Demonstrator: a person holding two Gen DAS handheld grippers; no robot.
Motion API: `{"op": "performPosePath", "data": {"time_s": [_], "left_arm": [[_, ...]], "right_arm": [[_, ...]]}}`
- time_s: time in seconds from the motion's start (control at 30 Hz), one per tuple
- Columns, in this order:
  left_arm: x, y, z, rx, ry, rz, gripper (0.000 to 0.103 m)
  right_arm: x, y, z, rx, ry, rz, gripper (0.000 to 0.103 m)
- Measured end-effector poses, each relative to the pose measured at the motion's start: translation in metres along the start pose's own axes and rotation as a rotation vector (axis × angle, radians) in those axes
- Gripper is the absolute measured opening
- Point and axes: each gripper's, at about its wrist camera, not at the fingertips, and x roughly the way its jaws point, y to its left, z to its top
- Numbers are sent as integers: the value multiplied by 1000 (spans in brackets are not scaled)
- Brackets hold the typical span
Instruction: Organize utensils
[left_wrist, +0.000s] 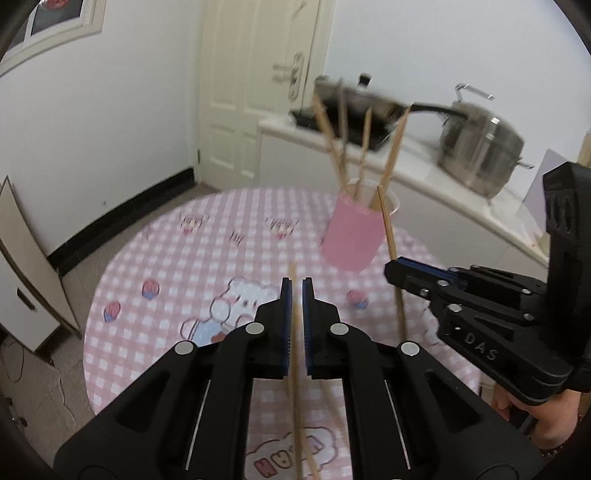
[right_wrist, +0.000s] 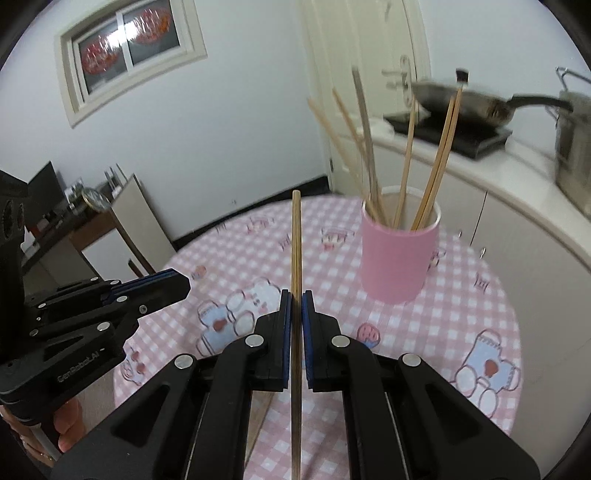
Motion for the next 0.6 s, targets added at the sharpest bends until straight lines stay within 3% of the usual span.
{"op": "performPosePath", "data": {"time_s": [0.23,0.4,0.6], "left_arm": [[-33,-25,26,43,-93,-39,6],[-13,-31,24,63,-15,-32,6],[21,-11,11,5,89,-24,7]], "right_arm": [[-37,-3,13,2,-105,9,5],[-36,-12,12,10,-90,-8,5],[-38,-18,10,23,-88,8,5]]}}
